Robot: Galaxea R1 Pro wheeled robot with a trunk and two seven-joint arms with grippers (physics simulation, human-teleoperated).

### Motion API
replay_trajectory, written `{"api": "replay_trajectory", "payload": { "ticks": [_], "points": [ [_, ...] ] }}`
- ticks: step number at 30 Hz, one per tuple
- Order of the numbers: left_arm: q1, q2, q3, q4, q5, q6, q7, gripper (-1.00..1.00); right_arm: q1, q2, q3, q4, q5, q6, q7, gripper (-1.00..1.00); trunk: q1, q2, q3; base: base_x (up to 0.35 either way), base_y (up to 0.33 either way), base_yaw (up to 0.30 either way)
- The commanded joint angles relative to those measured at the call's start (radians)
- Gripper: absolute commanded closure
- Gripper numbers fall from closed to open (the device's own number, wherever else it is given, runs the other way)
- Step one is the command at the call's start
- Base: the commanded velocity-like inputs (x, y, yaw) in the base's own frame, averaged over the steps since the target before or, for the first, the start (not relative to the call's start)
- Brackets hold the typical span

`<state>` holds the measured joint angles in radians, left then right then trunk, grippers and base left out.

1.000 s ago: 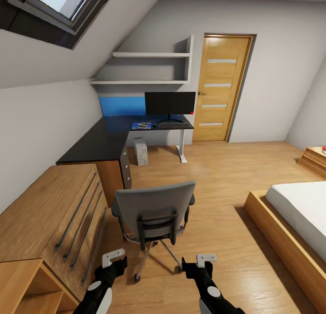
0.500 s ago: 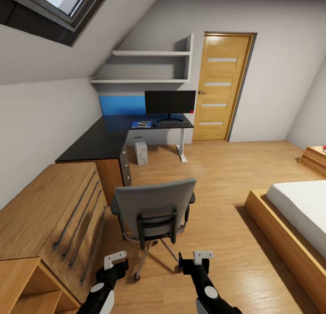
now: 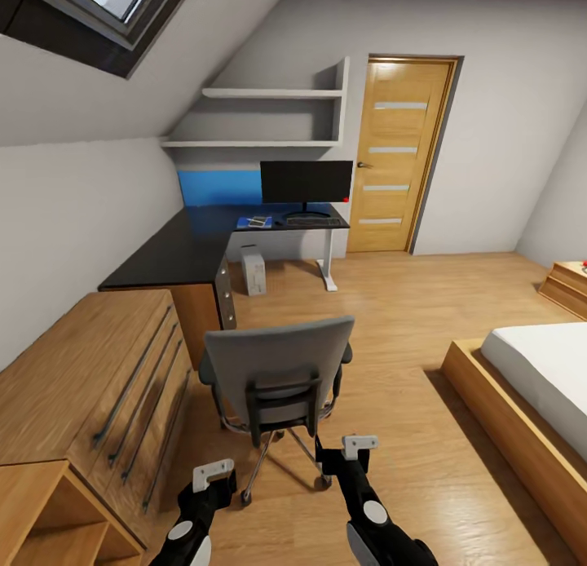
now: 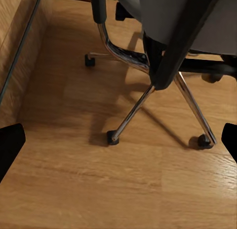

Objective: In the bedroom, organize the workspace by keeping the computer under the desk, ensuring the monitor is on the desk, placing the keyboard on the desk next to the monitor, placing the mouse on the desk next to the keyboard, moving the folder from the swivel chair onto the desk next to the mouse, stacking the notebook on top of the folder with the pen on top of the notebook, and positioning the swivel chair next to the desk.

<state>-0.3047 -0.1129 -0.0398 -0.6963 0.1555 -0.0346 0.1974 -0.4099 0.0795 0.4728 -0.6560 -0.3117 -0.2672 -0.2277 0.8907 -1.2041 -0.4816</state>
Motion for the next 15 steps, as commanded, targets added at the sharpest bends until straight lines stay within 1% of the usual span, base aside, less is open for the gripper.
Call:
{"api": "replay_trajectory", "payload": {
  "ticks": [1,4,7,15],
  "points": [
    [-0.001,0.001,-0.005,0.002,0.01,-0.006,0.006,-1.0,-0.001,-0.002,0.007,0.0,-0.009,-0.006,-0.006,-1.0,0.004,-0.008,-0.004,0.0,0.0,0.0],
    [-0.001,0.0,-0.005,0.006,0.01,-0.011,0.006,-1.0,-0.001,-0.002,0.007,0.014,-0.006,-0.008,-0.006,-1.0,0.015,-0.029,-0.014,0.0,0.0,0.0],
    [-0.001,0.0,-0.008,0.009,0.01,-0.015,0.005,-1.0,-0.001,0.0,0.008,0.05,0.001,-0.018,-0.006,-1.0,0.027,-0.05,-0.023,0.0,0.0,0.0],
    [-0.001,0.0,-0.032,0.01,0.01,-0.019,0.008,-1.0,-0.001,0.003,0.01,0.074,0.014,-0.039,-0.005,-1.0,0.058,-0.106,-0.048,0.0,0.0,0.0]
  ]
}}
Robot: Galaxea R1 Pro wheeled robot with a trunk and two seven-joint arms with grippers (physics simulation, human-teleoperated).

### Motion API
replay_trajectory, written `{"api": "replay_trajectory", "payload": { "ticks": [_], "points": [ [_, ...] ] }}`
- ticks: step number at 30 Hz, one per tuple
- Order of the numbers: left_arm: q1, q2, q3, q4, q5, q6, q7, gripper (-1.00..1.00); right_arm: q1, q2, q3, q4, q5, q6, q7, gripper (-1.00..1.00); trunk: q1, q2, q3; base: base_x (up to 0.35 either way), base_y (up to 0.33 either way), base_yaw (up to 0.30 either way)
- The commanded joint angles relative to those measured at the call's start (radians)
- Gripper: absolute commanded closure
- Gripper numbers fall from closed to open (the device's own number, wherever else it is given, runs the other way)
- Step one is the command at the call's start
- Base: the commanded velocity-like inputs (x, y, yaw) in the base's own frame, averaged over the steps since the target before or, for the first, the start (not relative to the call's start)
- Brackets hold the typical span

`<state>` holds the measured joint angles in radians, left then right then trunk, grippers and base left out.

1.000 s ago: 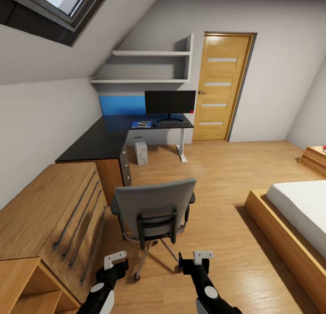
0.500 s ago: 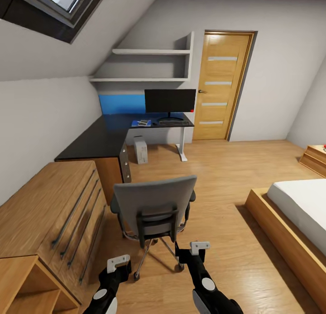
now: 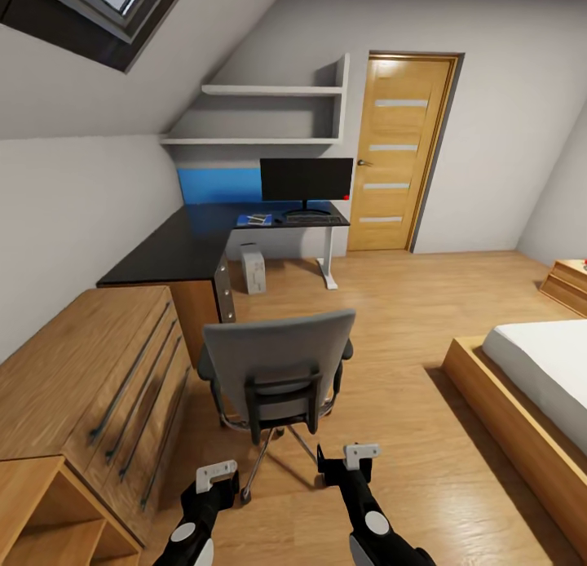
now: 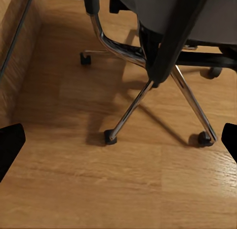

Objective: In the bedroom, organize the workspace by keeping the computer under the desk, ensuring the monitor is on the desk, placing the keyboard on the desk next to the monitor, placing the mouse on the desk next to the keyboard, moving the folder from the swivel chair onto the desk next to the mouse, stacking the notebook on top of the folder with the pen on top of the notebook, and positioning the swivel chair next to the desk.

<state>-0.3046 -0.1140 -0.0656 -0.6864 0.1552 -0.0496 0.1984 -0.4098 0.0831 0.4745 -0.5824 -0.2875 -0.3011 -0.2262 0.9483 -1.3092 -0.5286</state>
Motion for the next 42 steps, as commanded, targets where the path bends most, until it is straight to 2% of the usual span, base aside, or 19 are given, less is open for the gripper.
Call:
{"api": "replay_trajectory", "payload": {
  "ticks": [1,9,15,20,26,39,42],
  "points": [
    [-0.001,0.001,-0.008,0.0,0.01,-0.005,0.008,-1.0,-0.001,-0.001,0.008,0.002,-0.01,-0.006,-0.007,-1.0,0.004,-0.008,-0.004,0.0,0.0,0.0],
    [-0.001,0.002,-0.012,0.001,0.01,-0.013,0.01,-1.0,-0.001,-0.002,0.006,0.005,-0.006,-0.01,-0.007,-1.0,0.035,-0.064,-0.029,0.0,0.0,0.0],
    [-0.001,0.002,-0.011,0.007,0.012,-0.072,0.012,-1.0,-0.001,-0.004,0.005,0.006,-0.006,-0.01,-0.007,-1.0,0.058,-0.106,-0.048,0.0,0.0,0.0],
    [-0.001,0.003,-0.012,0.064,0.012,-0.117,0.012,-1.0,-0.001,-0.004,0.004,0.008,-0.006,-0.011,-0.007,-1.0,0.077,-0.141,-0.064,0.0,0.0,0.0],
    [-0.001,0.003,-0.014,0.093,0.011,-0.177,0.014,-1.0,-0.001,-0.004,0.004,0.009,-0.006,-0.012,-0.007,-1.0,0.1,-0.183,-0.082,0.0,0.0,0.0],
    [-0.001,0.0,-0.021,0.116,0.01,-0.19,0.016,-1.0,-0.001,-0.002,0.005,0.011,-0.007,-0.047,-0.009,-1.0,0.15,-0.274,-0.123,0.0,0.0,0.0],
    [-0.001,-0.018,-0.024,0.116,0.009,-0.185,0.017,-1.0,-0.001,-0.002,0.006,0.012,-0.007,-0.05,-0.009,-1.0,0.161,-0.295,-0.133,0.0,0.0,0.0]
  ]
}}
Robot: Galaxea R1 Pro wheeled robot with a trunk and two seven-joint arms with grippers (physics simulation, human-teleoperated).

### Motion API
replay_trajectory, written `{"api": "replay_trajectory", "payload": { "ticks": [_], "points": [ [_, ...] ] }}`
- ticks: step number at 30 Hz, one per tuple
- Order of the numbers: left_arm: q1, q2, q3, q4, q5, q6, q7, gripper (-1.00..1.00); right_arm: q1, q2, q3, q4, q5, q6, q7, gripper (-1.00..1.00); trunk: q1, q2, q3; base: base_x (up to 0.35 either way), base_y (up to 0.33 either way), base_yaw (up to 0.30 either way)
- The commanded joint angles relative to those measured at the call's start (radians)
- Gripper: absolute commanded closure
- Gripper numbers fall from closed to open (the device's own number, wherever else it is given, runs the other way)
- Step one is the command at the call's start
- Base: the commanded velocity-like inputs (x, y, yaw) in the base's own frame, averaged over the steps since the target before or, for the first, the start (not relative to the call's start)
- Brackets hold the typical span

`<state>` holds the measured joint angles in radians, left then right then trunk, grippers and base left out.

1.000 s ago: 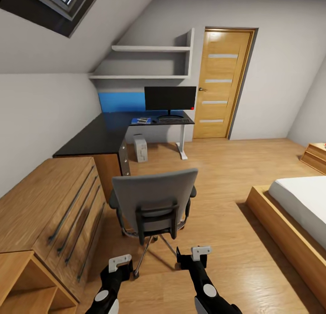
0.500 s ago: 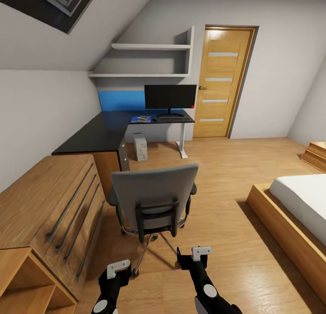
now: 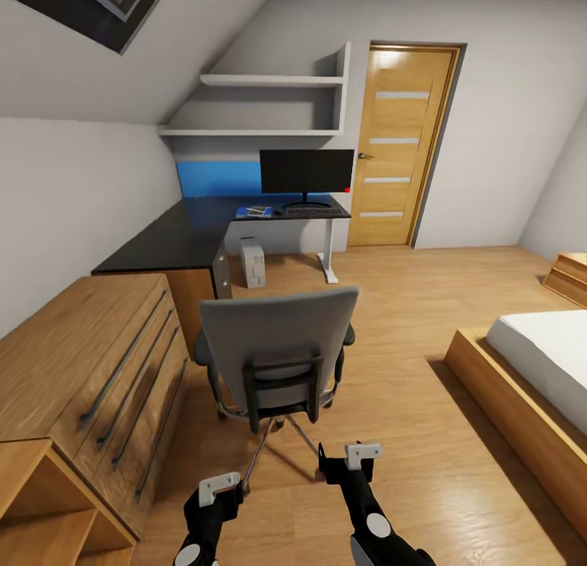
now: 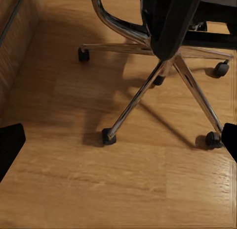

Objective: In the bedroom, organize the workspace by keeping the computer under the desk, ensuring the monitor is on the desk, placing the keyboard on the desk next to the monitor, placing the mouse on the desk next to the keyboard, moving the folder from the swivel chair onto the desk next to the mouse, stacking the notebook on top of the folder with the pen on top of the notebook, and positioning the swivel chair next to the desk.

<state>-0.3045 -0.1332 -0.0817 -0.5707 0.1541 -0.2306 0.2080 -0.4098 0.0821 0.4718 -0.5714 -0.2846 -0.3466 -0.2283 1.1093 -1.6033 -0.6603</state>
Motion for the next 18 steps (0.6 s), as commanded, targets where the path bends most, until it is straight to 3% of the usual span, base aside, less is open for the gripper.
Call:
{"api": "replay_trajectory", "payload": {
  "ticks": [1,7,13,18],
  "points": [
    [-0.001,-0.005,-0.008,0.0,0.01,-0.001,0.008,-1.0,-0.001,-0.001,0.008,0.001,-0.01,-0.006,-0.007,-1.0,0.004,-0.008,-0.004,0.0,0.0,0.0],
    [-0.001,-0.033,-0.01,-0.032,0.01,0.066,0.007,-1.0,-0.001,-0.001,0.008,-0.001,-0.01,-0.009,-0.008,-1.0,0.027,-0.05,-0.023,0.0,0.0,0.0],
    [-0.001,-0.038,-0.011,-0.107,0.009,0.138,0.008,-1.0,-0.001,0.001,0.011,0.0,-0.009,-0.01,-0.007,-1.0,0.05,-0.092,-0.042,0.0,0.0,0.0],
    [-0.002,-0.038,-0.012,-0.133,0.01,0.155,0.008,-1.0,-0.001,0.004,0.011,-0.001,-0.009,-0.006,-0.006,-1.0,0.069,-0.127,-0.057,0.0,0.0,0.0]
  ]
}}
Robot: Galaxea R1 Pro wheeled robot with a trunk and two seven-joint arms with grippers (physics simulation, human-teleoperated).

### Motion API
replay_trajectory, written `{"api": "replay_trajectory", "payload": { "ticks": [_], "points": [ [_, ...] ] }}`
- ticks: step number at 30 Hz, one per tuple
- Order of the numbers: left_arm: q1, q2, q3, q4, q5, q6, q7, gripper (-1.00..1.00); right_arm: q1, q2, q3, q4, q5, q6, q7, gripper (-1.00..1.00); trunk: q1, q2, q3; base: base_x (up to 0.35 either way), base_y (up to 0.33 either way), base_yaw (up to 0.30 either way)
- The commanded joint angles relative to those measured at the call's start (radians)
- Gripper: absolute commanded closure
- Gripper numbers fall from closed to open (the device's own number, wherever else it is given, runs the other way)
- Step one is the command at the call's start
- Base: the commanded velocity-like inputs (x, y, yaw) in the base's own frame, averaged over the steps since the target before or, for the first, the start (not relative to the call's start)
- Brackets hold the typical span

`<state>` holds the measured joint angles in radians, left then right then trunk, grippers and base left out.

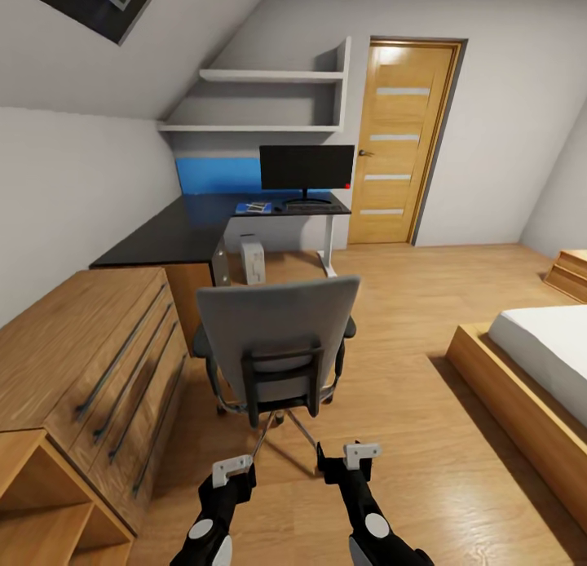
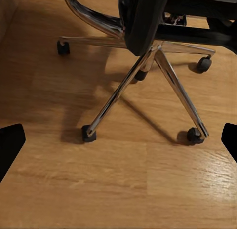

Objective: In the bedroom, organize the workspace by keeping the computer under the desk, ensuring the monitor is on the desk, placing the keyboard on the desk next to the monitor, placing the mouse on the desk next to the keyboard, moving the folder from the swivel chair onto the desk next to the mouse, stacking the notebook on top of the folder with the pen on top of the notebook, and positioning the swivel chair next to the desk.

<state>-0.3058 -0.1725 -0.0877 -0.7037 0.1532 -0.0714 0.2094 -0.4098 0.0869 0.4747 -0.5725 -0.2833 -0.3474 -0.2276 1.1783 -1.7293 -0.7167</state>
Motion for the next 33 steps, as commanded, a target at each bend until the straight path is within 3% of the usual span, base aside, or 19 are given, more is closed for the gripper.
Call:
{"api": "replay_trajectory", "payload": {
  "ticks": [1,7,12,17,33],
  "points": [
    [-0.001,0.001,-0.006,-0.007,0.011,-0.001,0.007,-1.0,-0.001,0.005,0.008,0.001,-0.01,-0.003,-0.007,-1.0,0.004,-0.008,-0.004,0.0,0.0,0.0],
    [-0.001,0.0,-0.005,-0.018,0.011,0.003,0.007,-1.0,-0.003,0.038,0.007,-0.002,0.007,0.001,-0.008,-1.0,0.027,-0.05,-0.023,0.0,0.0,0.0],
    [-0.001,0.002,-0.003,-0.018,0.011,0.0,0.006,-1.0,-0.007,0.051,0.006,-0.009,0.068,0.004,-0.013,-1.0,0.046,-0.085,-0.039,0.0,0.0,0.0],
    [-0.001,0.003,-0.002,-0.017,0.01,-0.004,0.004,-1.0,-0.007,0.052,0.004,-0.023,0.089,0.003,-0.013,-1.0,0.065,-0.12,-0.054,0.0,0.0,0.0],
    [-0.001,0.005,-0.002,-0.017,0.01,-0.006,0.003,-1.0,-0.007,0.034,-0.004,-0.026,0.093,-0.006,-0.015,-1.0,0.127,-0.232,-0.104,0.0,0.0,0.0]
  ]
}}
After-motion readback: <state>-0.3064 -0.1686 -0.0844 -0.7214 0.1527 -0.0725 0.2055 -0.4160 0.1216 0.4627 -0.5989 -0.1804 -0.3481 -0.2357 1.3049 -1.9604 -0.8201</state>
